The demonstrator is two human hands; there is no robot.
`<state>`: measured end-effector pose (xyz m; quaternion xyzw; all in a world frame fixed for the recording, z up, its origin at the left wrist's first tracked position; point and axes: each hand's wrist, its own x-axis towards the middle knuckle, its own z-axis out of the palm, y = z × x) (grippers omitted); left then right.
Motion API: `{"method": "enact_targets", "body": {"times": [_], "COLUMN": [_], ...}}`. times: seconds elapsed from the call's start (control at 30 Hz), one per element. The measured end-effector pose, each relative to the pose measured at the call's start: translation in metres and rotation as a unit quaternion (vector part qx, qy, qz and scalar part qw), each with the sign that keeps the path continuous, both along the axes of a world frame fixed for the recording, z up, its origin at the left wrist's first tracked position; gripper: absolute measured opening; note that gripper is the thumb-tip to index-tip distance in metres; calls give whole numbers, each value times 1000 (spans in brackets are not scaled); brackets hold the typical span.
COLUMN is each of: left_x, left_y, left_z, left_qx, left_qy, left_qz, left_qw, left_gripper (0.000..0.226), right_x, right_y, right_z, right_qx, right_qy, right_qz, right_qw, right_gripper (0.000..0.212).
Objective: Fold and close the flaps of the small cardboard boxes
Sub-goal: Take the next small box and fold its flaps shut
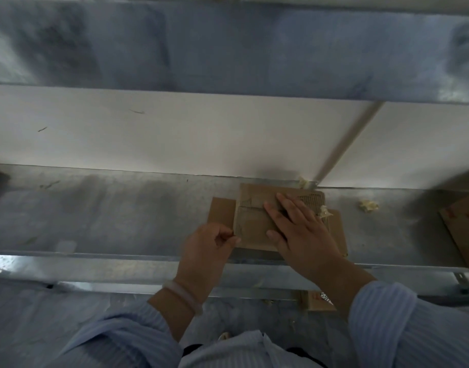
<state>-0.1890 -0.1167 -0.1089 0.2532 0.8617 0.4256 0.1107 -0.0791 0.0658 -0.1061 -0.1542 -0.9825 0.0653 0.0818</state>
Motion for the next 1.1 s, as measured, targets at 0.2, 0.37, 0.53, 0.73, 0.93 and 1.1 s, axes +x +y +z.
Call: {"method": "enact_targets", "body": {"times": [0.2, 0.37, 0.53, 0.73, 0.93, 1.1], "left_x": [-1, -4, -2, 1, -5, -13], "left_y": [0, -1, -4, 7, 3, -2], "left_z": [10, 7, 9, 16, 10, 10], "left_qx": [-37, -51, -42, -21, -1, 23], "left_qy": [111, 121, 112, 50, 99, 57], "left_qz": [-38, -67, -52, -31, -91, -85], "left_qw": [992, 989, 991, 998, 991, 994], "left_gripper": [26, 18, 10, 30, 23, 18], "right_x": [1, 0, 0, 0, 0, 8], "right_y": [-2, 0, 1, 0, 1, -2], "right_z": [1, 1, 0, 2, 1, 0], "right_qx": [26, 27, 23, 35, 26, 26], "right_qy": [1, -3, -5, -6, 3, 26], "right_qz": [-3, -5, 0, 3, 10, 35], "right_qw": [1000, 1000, 1000, 999, 1000, 999], "right_gripper": [56, 56, 57, 57, 57, 56]}}
